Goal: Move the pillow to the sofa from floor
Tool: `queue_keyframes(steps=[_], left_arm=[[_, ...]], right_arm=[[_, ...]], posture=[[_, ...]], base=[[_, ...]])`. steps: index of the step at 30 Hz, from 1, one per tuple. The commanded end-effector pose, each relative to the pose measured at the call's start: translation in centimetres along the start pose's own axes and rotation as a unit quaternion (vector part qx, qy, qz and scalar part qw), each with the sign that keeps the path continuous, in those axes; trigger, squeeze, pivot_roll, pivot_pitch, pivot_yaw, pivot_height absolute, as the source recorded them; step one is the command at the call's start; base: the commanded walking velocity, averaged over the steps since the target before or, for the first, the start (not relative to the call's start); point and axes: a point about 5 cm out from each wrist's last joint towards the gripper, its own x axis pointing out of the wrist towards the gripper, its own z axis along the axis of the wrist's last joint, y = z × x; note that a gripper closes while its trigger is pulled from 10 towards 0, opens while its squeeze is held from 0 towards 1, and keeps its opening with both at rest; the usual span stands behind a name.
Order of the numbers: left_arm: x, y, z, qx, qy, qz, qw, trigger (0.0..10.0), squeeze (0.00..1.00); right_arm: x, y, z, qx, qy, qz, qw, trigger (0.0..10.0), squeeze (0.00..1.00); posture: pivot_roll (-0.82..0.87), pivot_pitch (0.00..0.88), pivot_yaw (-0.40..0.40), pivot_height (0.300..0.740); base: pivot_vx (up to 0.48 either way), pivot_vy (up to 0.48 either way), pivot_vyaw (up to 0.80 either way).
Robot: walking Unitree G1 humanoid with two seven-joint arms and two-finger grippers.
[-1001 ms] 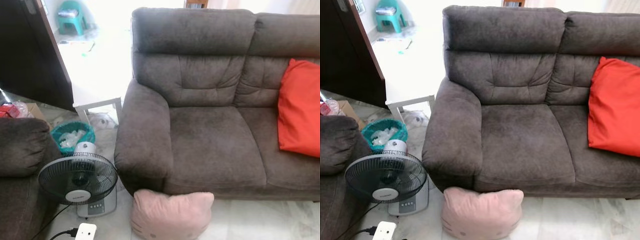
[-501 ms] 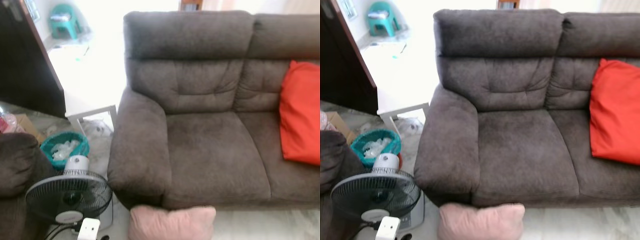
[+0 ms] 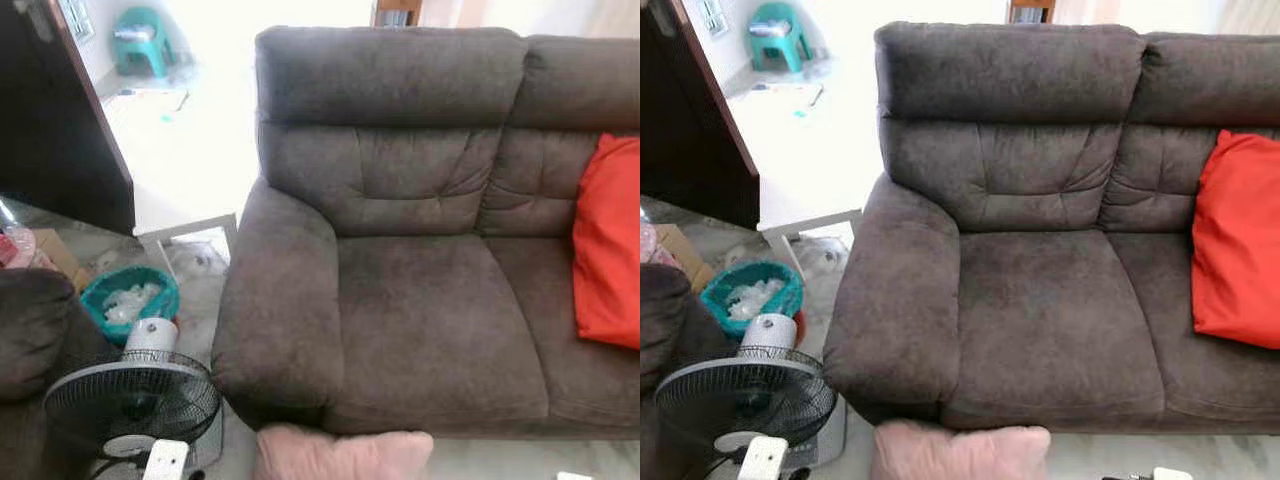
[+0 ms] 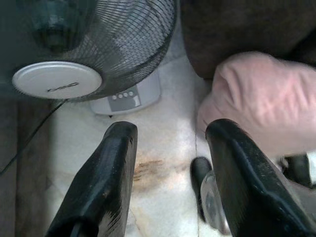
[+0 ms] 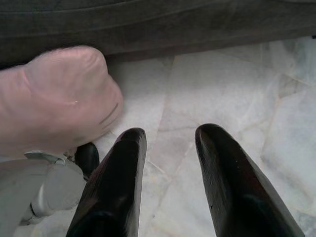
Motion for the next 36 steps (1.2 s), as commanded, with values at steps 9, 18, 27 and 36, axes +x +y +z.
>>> queue_keyframes(steps=[9, 18, 27, 36], left_arm=[[-0.6, 0.5, 0.9, -0.020, -0.081, 0.047, 0.995, 10.0, 0.00], [1.4, -0.3, 14.8, 0.006, -0.318, 0.070, 0.945, 10.0, 0.00], [0.1, -1.2, 17.4, 0.025, -0.386, 0.053, 0.920, 10.0, 0.00], [-0.4, -2.2, 16.5, 0.015, -0.380, 0.055, 0.923, 10.0, 0.00]], right_arm=[[-0.5, -0.3, 1.3, 0.067, -0.121, -0.027, 0.990, 10.0, 0.00], [-0.9, 0.4, 2.8, 0.096, -0.214, 0.001, 0.972, 10.0, 0.00], [-0.9, 8.7, 15.2, 0.074, -0.436, 0.053, 0.895, 10.0, 0.00], [-2.2, 7.8, 17.0, 0.055, -0.468, 0.054, 0.880, 10.0, 0.00]], posture=[[-0.02, 0.025, -0.018, 0.740], [-0.01, 0.020, -0.005, 0.740], [-0.01, 0.000, 0.039, 0.740], [-0.01, 0.000, -0.009, 0.740]], base=[[0.000, 0.000, 0.00], [0.000, 0.000, 0.00], [0.000, 0.000, 0.00], [0.000, 0.000, 0.00]])
